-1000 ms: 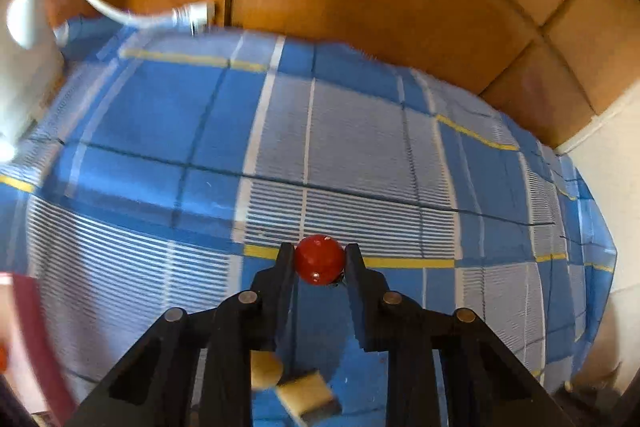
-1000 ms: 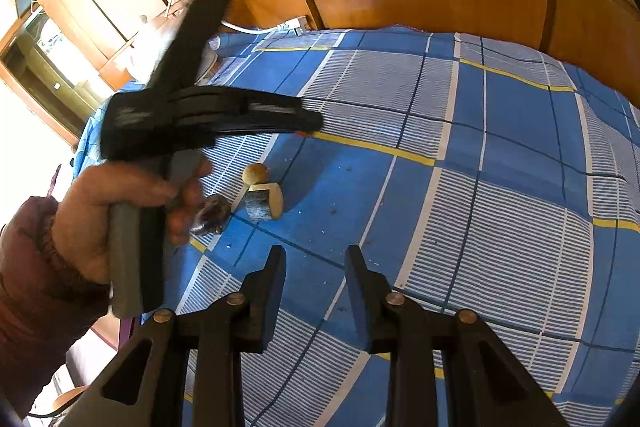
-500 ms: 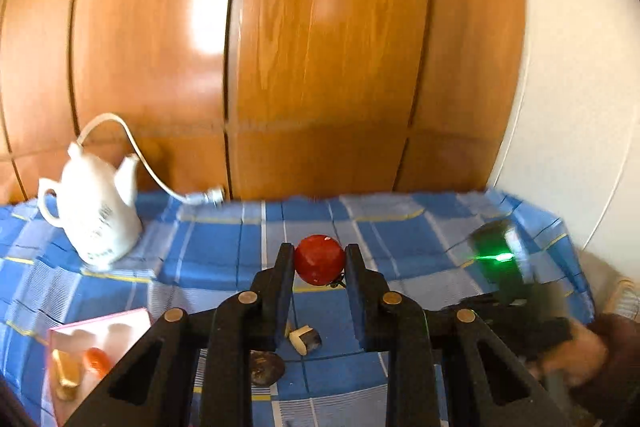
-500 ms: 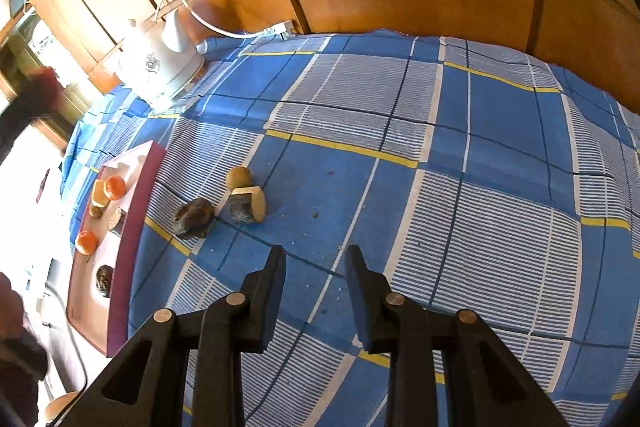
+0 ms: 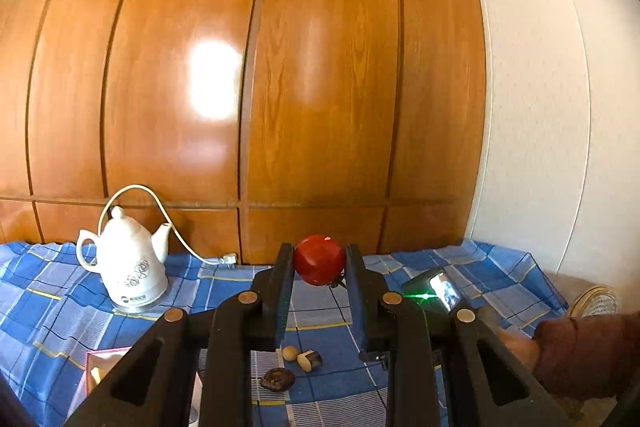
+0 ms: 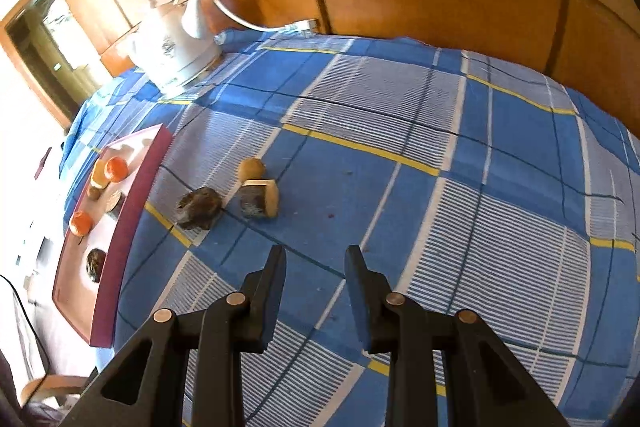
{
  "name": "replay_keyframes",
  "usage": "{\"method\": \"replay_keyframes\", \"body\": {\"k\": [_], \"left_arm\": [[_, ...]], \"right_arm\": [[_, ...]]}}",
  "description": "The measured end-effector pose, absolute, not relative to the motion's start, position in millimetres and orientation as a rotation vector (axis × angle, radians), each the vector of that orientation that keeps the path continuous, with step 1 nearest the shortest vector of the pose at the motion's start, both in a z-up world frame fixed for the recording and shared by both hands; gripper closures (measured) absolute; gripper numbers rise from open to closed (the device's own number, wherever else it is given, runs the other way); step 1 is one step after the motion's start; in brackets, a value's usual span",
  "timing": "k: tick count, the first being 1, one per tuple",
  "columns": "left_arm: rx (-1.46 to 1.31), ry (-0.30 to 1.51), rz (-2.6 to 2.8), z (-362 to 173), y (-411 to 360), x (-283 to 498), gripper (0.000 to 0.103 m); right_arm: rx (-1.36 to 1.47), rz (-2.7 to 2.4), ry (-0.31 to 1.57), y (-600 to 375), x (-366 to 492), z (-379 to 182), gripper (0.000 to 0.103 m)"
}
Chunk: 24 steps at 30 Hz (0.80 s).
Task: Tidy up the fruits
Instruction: 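Carry the tomato toward the tray with the left tool while the right tool approaches the cream block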
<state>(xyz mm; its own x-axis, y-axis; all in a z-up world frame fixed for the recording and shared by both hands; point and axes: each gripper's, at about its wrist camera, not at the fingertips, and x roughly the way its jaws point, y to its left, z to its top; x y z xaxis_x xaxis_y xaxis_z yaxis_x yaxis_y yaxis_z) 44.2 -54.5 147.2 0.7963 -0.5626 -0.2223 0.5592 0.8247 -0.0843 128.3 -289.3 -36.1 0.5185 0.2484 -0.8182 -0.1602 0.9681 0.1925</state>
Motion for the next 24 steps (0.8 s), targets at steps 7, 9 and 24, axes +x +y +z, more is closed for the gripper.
{"method": "replay_keyframes", "body": {"k": [7,9,24], "left_arm": [[-0.028,0.247,-0.600,146,-38,30,0.078],[-0.031,0.280,-0.578,140,-34,33,0.077],[-0.051,0.558,-0.425,64,3,44,0.078]], "right_arm": [[0.134,0.288,1.021,-286,130,-43,0.073],[0.141,0.281,1.036,-286,134,-44,0.073],[0.135,0.317,1.064,-233,206,-32,0.066]]}}
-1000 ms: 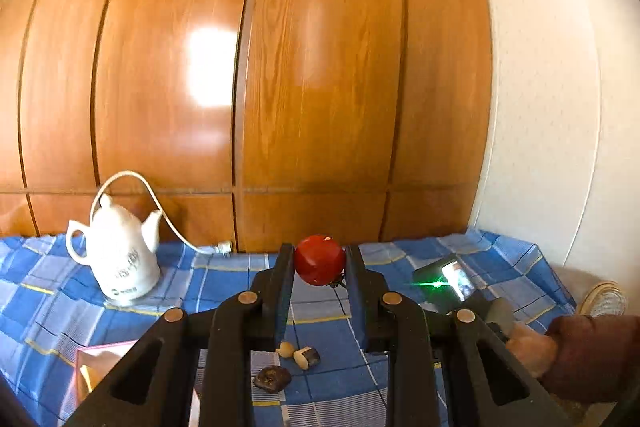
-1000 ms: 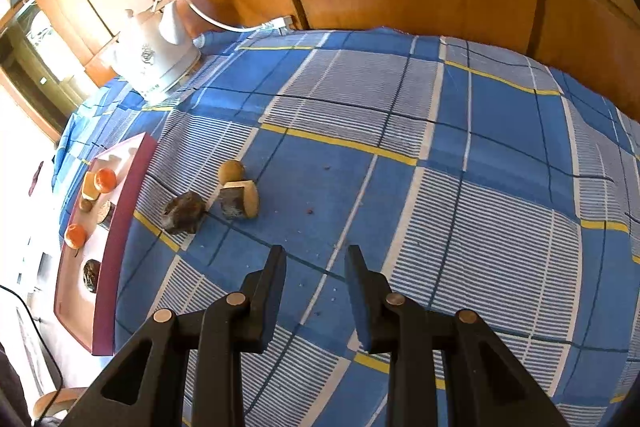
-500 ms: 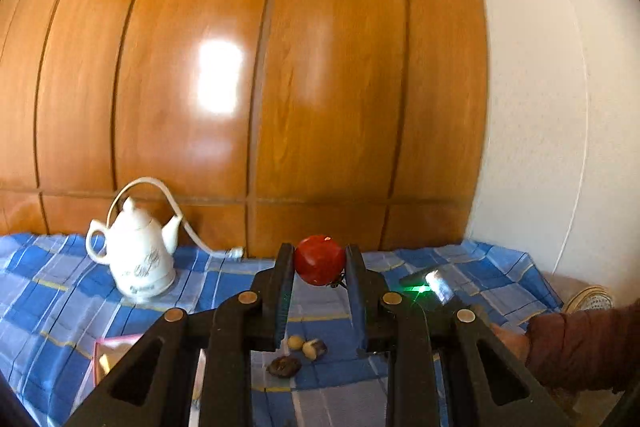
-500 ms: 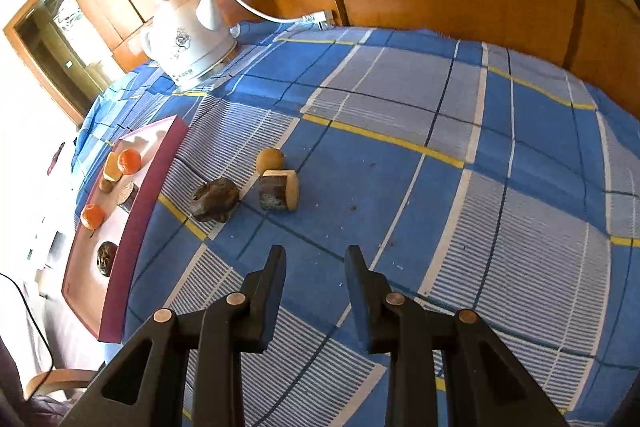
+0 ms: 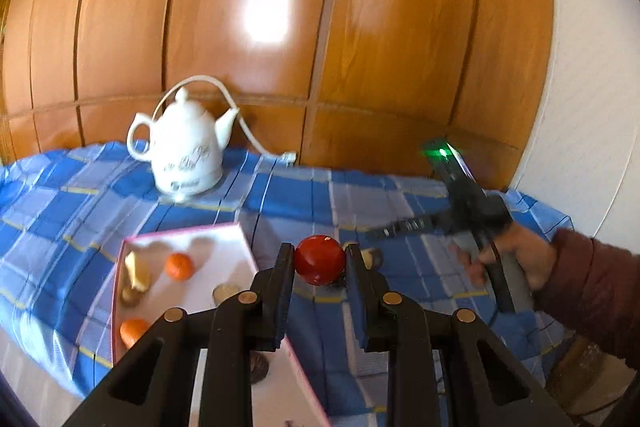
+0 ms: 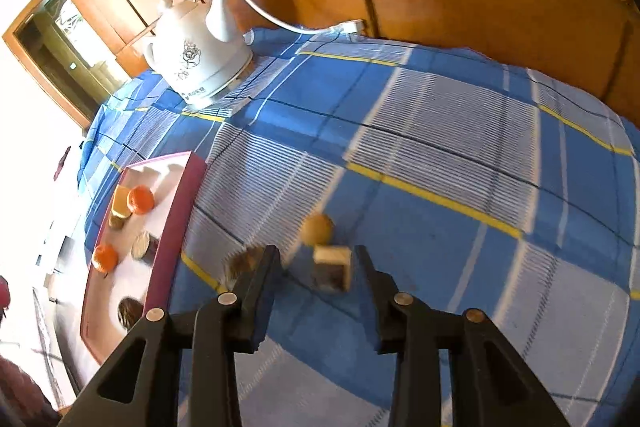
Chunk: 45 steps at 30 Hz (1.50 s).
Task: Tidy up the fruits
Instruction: 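Carry the tomato toward the tray with the left tool while the right tool approaches the cream block, then lower the tomato into the tray and open the left tool while the right tool grasps the cream block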
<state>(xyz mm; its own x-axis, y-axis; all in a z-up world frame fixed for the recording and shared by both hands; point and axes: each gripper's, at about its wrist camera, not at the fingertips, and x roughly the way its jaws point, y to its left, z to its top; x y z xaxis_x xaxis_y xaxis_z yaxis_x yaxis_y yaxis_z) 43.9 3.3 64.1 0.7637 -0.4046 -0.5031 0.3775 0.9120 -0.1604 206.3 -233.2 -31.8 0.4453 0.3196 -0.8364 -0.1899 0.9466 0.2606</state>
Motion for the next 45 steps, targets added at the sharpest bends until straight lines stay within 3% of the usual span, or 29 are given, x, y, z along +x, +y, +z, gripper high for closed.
{"method": "replay_keyframes", "body": {"k": [13,32,34,36,45], "left_arm": [[-0.142,0.688,-0.345,30,34,55,0.078],[-0.161,0.714,-0.317,22,39,57,0.077],[-0.156,0.719,-0.308,21,39,56,0.077],[-0.158,0.720,-0.298,21,41,54,0.077],[-0.105,0.670,-0.137,29,58,48,0.077]], "right_arm": [[0.060,0.250,1.168,-204,241,-73,0.066],[0.096,0.223,1.193,-227,190,-73,0.065],[0.086,0.233,1.199,-226,183,-76,0.066],[0.086,0.221,1.193,-227,177,-75,0.077],[0.113,0.189,1.131,-241,132,-70,0.078]]}}
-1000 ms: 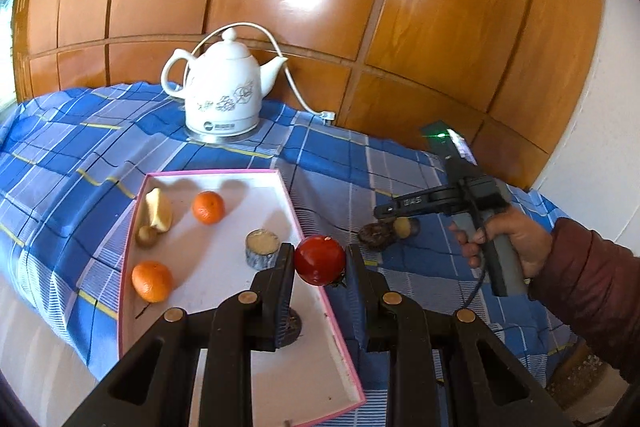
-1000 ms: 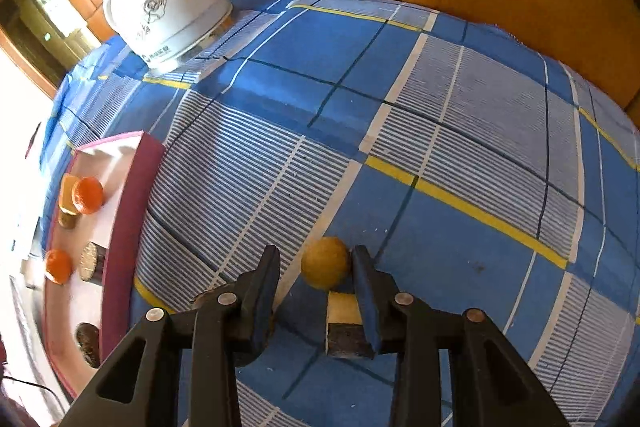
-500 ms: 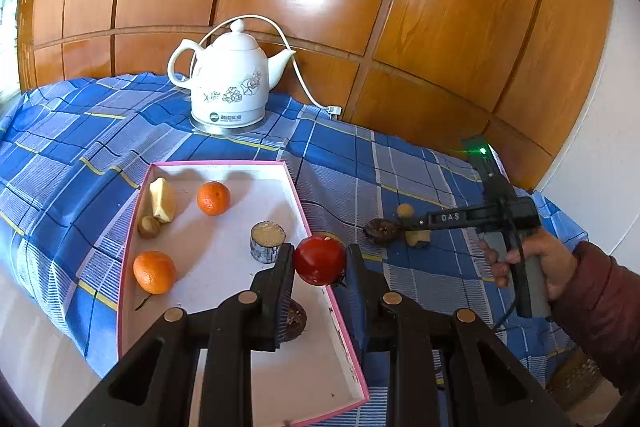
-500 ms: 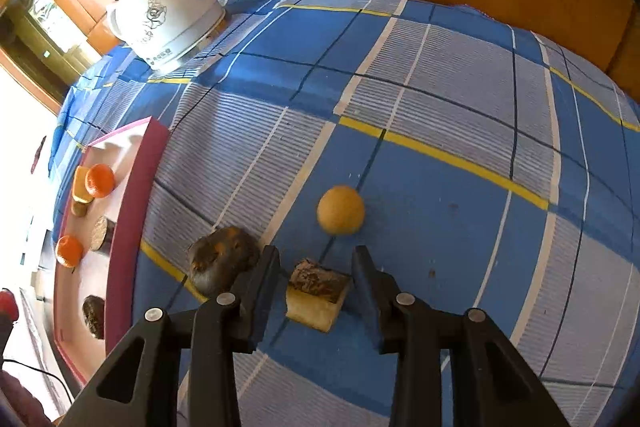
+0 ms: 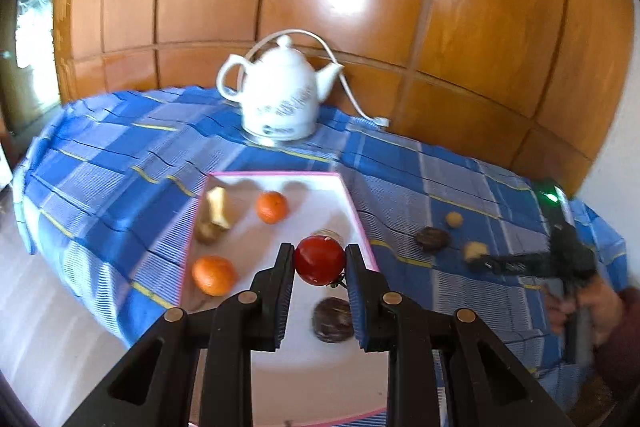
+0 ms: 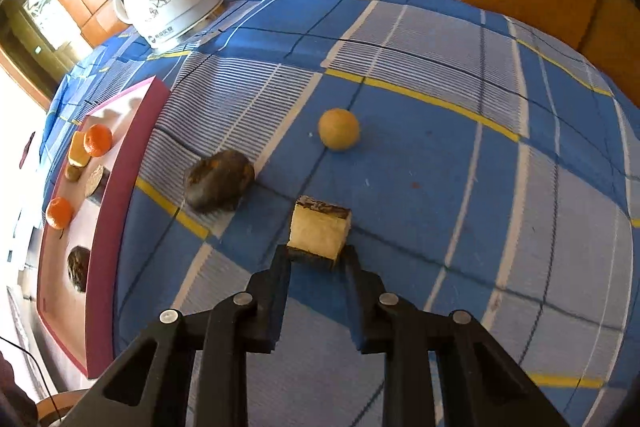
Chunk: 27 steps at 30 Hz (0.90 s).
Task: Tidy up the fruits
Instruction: 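Lower the tomato into the tray and open the left tool while the right tool grasps the cream block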
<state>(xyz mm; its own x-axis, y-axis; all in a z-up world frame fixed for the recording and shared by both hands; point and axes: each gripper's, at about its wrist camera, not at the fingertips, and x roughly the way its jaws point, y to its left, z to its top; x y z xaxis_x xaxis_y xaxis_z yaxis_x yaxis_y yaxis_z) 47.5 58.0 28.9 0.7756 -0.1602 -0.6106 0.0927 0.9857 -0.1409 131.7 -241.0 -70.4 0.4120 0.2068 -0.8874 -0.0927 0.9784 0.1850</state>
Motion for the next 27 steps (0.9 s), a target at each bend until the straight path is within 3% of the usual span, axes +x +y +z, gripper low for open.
{"method": "replay_keyframes", "body": {"k": [16,27], "left_arm": [[-0.039,0.682,-0.005,22,66,47,0.077],[-0.184,0.861,-0.038,-25,102,88,0.077]], "right_arm": [[0.143,0.167,1.067,-239,94,-78,0.079],[0.133,0.163,1.068,-238,95,-79,0.079]]}}
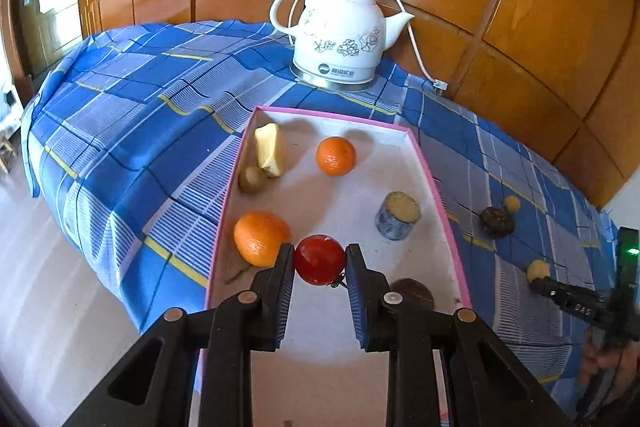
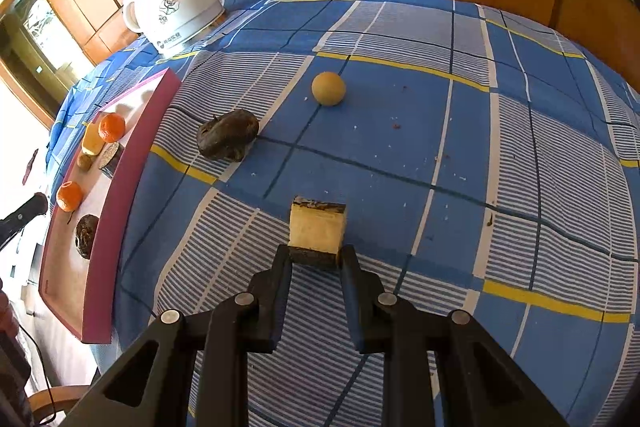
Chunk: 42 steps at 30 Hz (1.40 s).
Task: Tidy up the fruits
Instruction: 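Lower the tomato into the tray and open the left tool while the right tool grasps the cream block, then carry the cream block into the tray and open the right tool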
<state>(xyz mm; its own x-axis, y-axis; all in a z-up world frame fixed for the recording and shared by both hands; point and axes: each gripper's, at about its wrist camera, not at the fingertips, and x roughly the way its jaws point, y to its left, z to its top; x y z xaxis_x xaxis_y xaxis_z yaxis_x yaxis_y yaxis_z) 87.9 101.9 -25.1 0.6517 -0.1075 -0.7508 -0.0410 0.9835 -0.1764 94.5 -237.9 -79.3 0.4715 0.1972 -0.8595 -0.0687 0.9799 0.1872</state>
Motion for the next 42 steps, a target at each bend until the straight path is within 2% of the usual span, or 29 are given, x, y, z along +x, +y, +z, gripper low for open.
{"method": "replay_keyframes", "body": {"k": [1,3,5,16,26,42], "left_arm": [[-0.184,0.854,-0.034,-25,104,88,0.076],[-0.207,0.846,-0.041,-24,108,86,0.062],[-0.211,0.828,-0.022,-22,113,82,0.054],[-0.193,0.786,0.052,-15,150,32,0.054],[-0.393,0.767,0.208,-11,196,26,0.054],[-0.392,0.739,0.274,-12,207,21,0.054]], "right_arm": [[0.133,0.163,1.068,-238,95,-79,0.079],[0.133,0.163,1.068,-238,95,-79,0.079],[0.132,0.163,1.067,-238,95,-79,0.079],[0.108,0.166,1.049,-236,93,-80,0.079],[0.095,0.192,1.055,-230,92,-77,0.079],[0.043,0.382,1.026,-172,87,-44,0.080]]}}
